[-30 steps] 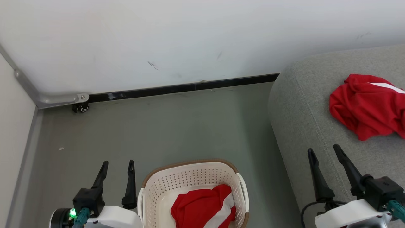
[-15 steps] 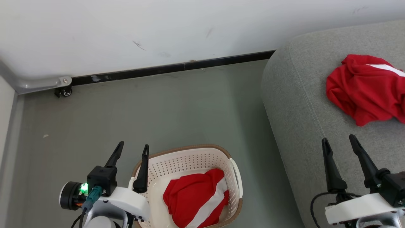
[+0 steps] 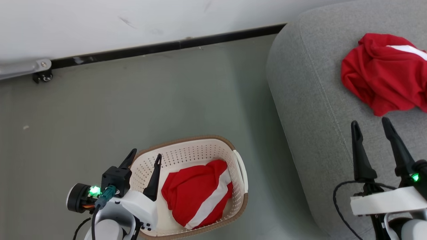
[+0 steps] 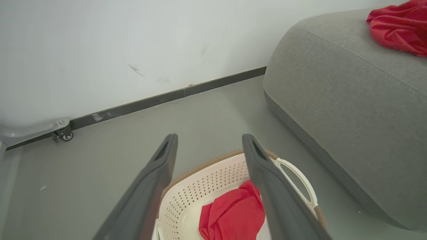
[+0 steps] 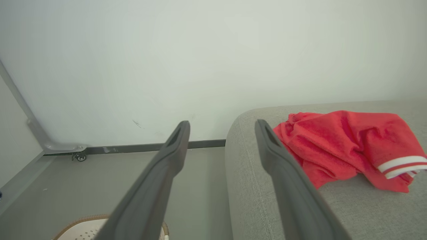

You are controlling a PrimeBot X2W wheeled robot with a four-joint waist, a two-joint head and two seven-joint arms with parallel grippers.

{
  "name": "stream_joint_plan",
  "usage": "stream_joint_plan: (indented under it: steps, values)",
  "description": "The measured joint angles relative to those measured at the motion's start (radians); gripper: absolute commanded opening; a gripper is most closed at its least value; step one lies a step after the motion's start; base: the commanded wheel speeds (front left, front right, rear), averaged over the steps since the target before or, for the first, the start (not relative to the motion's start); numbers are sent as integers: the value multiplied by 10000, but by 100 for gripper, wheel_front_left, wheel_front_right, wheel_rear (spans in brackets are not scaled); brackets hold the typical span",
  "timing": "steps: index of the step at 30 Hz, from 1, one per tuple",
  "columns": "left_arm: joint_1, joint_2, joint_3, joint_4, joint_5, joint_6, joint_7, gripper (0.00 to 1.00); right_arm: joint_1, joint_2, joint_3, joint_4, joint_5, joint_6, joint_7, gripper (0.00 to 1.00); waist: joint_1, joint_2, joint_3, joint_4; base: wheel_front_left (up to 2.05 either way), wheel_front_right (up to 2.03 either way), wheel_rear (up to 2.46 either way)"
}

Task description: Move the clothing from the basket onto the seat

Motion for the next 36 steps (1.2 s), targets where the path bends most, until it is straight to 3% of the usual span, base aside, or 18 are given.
stream_joint_plan:
  steps: [36]
  values:
    - [-1939,171,-750,2416,832,-355,184,100,-1845,0,130,67,531,0,-683,100,0,0,2556,-921,0,0,0]
